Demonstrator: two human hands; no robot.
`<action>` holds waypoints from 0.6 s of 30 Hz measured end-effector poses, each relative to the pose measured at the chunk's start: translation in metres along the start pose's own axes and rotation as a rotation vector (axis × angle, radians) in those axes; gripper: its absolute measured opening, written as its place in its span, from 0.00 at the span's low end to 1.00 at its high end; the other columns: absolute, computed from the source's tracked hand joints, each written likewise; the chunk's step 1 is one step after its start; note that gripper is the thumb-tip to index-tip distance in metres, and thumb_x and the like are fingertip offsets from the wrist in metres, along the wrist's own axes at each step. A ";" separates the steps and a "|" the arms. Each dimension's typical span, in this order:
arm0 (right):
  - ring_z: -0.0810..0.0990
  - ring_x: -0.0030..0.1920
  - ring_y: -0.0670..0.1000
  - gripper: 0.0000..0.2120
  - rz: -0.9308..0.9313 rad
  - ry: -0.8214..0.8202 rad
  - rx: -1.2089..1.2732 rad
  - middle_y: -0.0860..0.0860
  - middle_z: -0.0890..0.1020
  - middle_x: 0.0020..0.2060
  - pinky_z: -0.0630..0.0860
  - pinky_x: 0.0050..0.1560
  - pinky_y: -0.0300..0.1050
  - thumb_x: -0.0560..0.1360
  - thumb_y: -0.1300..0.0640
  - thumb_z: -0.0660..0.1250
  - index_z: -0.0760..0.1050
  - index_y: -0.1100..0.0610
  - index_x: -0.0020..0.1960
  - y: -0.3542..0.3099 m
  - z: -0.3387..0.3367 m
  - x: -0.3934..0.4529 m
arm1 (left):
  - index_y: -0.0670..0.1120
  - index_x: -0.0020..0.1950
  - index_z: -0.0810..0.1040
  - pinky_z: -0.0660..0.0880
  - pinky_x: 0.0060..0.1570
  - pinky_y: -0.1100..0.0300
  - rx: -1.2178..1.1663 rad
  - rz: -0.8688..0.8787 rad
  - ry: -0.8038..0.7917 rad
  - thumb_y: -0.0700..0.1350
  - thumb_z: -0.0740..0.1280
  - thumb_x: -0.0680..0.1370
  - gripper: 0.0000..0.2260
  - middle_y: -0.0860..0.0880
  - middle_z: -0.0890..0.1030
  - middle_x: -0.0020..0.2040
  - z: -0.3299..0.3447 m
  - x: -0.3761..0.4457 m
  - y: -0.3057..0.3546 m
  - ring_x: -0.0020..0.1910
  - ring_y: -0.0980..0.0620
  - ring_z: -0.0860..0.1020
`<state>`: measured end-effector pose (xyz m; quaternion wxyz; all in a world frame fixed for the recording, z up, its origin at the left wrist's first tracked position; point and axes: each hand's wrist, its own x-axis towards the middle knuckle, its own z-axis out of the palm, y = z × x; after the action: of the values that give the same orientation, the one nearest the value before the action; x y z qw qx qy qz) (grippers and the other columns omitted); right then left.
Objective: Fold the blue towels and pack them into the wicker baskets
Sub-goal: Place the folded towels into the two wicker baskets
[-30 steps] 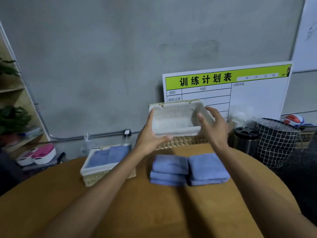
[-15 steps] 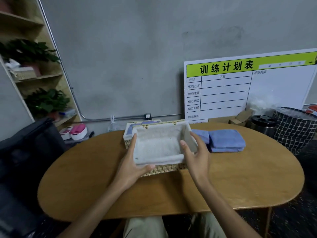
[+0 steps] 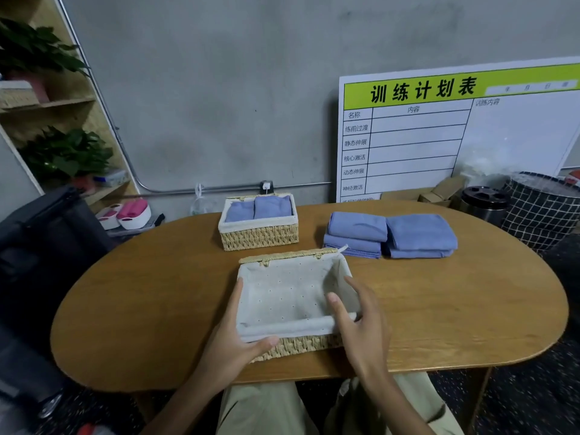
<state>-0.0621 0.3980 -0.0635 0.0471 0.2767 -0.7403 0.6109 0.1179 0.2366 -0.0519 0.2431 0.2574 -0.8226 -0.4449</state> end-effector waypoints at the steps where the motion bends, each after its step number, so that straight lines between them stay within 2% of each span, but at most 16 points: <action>1: 0.72 0.63 0.35 0.20 -0.005 -0.005 -0.024 0.34 0.76 0.63 0.69 0.56 0.31 0.74 0.37 0.68 0.74 0.38 0.65 0.001 0.000 0.001 | 0.70 0.78 0.44 0.56 0.74 0.59 0.007 -0.011 -0.008 0.59 0.79 0.68 0.52 0.78 0.49 0.74 -0.001 0.001 -0.001 0.74 0.74 0.50; 3: 0.71 0.62 0.32 0.21 -0.014 -0.026 -0.058 0.35 0.75 0.63 0.66 0.52 0.26 0.75 0.37 0.67 0.74 0.40 0.66 0.004 0.000 0.005 | 0.70 0.78 0.45 0.56 0.74 0.58 0.015 -0.026 -0.019 0.58 0.79 0.68 0.51 0.78 0.49 0.75 -0.003 0.005 -0.002 0.75 0.72 0.51; 8: 0.72 0.60 0.35 0.22 -0.006 -0.029 -0.084 0.38 0.76 0.63 0.65 0.52 0.27 0.76 0.37 0.66 0.74 0.41 0.68 0.008 0.006 0.017 | 0.69 0.79 0.46 0.56 0.76 0.57 0.032 -0.053 -0.029 0.57 0.80 0.68 0.52 0.73 0.50 0.77 -0.004 0.022 -0.003 0.76 0.68 0.52; 11: 0.72 0.61 0.35 0.22 0.005 -0.032 -0.080 0.38 0.75 0.64 0.65 0.52 0.27 0.77 0.36 0.66 0.73 0.41 0.68 0.010 0.009 0.020 | 0.69 0.79 0.46 0.56 0.74 0.59 0.043 -0.069 -0.025 0.58 0.79 0.68 0.52 0.77 0.51 0.74 -0.003 0.027 -0.003 0.75 0.69 0.53; 14: 0.70 0.60 0.29 0.25 0.000 -0.052 -0.084 0.36 0.74 0.64 0.66 0.52 0.25 0.74 0.32 0.62 0.72 0.40 0.68 0.011 0.008 0.020 | 0.69 0.79 0.46 0.57 0.73 0.60 0.039 -0.072 -0.032 0.58 0.79 0.67 0.52 0.79 0.51 0.71 -0.002 0.027 -0.005 0.74 0.71 0.55; 16: 0.71 0.61 0.32 0.29 -0.016 -0.093 -0.089 0.35 0.74 0.64 0.71 0.54 0.35 0.72 0.29 0.61 0.71 0.39 0.69 0.011 0.002 0.025 | 0.72 0.77 0.45 0.63 0.71 0.60 0.000 -0.072 -0.086 0.61 0.79 0.66 0.52 0.81 0.56 0.70 -0.008 0.027 -0.004 0.70 0.74 0.60; 18: 0.74 0.60 0.35 0.31 -0.025 -0.125 -0.086 0.33 0.75 0.62 0.75 0.53 0.41 0.71 0.26 0.60 0.71 0.39 0.69 0.011 -0.009 0.034 | 0.75 0.75 0.44 0.67 0.66 0.60 -0.050 -0.095 -0.130 0.72 0.75 0.62 0.52 0.81 0.58 0.68 -0.018 0.029 0.004 0.67 0.72 0.66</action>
<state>-0.0983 0.3957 -0.0571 0.0201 0.3214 -0.7637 0.5595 0.1071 0.2091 -0.0351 0.1741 0.2605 -0.8122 -0.4922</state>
